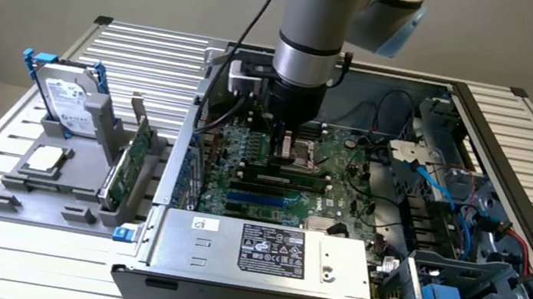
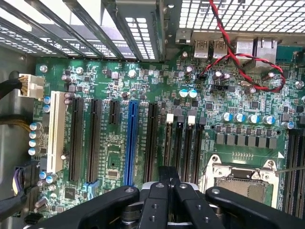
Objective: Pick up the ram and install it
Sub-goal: 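Press down the ram until it locks into place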
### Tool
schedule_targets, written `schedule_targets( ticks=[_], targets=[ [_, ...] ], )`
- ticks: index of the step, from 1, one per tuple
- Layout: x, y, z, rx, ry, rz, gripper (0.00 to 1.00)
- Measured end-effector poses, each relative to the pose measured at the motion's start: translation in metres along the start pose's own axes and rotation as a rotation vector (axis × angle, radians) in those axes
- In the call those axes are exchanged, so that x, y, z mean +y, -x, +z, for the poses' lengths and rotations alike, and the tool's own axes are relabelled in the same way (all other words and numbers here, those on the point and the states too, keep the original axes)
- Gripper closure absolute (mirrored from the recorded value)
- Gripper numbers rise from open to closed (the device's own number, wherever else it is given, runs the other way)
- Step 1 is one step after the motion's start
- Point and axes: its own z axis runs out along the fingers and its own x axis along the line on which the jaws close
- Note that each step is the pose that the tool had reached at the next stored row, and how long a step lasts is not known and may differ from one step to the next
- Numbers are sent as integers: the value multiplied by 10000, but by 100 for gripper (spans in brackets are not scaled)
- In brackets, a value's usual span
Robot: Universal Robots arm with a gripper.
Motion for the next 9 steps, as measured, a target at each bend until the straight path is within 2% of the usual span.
schedule_targets(
  ticks=[9],
  targets=[
    [6,15,69,29,3,0,89]
  ],
)
